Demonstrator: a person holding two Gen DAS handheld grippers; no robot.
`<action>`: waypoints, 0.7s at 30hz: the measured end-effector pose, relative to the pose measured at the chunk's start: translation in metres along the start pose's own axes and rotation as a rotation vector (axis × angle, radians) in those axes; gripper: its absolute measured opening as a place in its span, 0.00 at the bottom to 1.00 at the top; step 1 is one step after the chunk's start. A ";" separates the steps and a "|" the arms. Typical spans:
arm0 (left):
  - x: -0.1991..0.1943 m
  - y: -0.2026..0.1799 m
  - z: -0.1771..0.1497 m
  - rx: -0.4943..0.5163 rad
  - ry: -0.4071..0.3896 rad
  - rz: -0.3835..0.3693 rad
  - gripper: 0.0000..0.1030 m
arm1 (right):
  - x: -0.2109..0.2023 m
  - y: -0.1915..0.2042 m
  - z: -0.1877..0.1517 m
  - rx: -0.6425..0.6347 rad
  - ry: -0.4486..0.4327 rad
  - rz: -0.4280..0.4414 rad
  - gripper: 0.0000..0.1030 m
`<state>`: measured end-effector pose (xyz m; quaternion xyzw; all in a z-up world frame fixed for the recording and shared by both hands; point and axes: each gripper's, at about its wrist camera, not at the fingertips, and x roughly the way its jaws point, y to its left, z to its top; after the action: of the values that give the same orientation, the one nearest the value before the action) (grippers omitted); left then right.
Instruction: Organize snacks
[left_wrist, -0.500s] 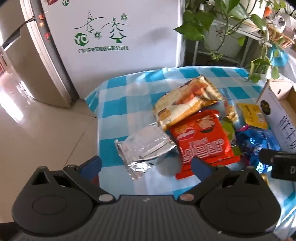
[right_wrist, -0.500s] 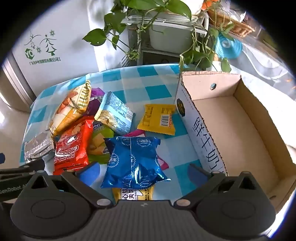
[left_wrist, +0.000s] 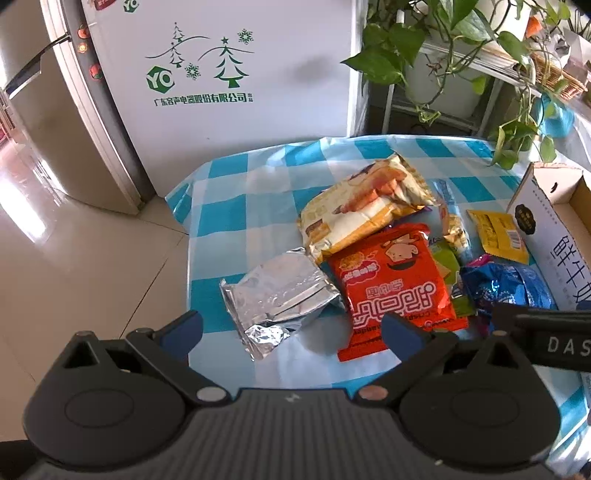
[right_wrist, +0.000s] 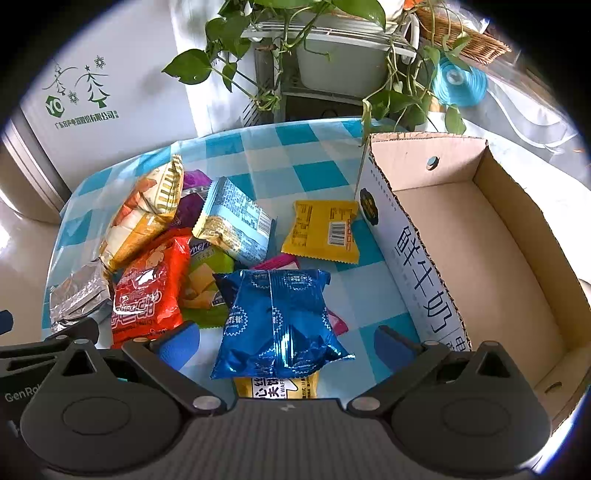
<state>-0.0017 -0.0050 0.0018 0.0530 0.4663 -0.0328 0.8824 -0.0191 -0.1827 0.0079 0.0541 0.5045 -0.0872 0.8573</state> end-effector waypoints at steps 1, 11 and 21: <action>0.000 0.000 0.000 0.003 -0.001 0.002 0.99 | 0.000 0.000 0.000 -0.001 -0.002 0.000 1.00; -0.003 -0.001 0.000 0.001 -0.014 0.008 0.99 | -0.002 0.003 -0.001 -0.017 -0.011 -0.012 1.00; -0.002 -0.001 0.001 0.002 0.008 0.013 0.99 | -0.003 0.003 0.000 -0.021 -0.016 -0.007 1.00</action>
<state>-0.0022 -0.0063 0.0044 0.0570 0.4696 -0.0272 0.8806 -0.0202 -0.1797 0.0103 0.0427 0.4985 -0.0853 0.8616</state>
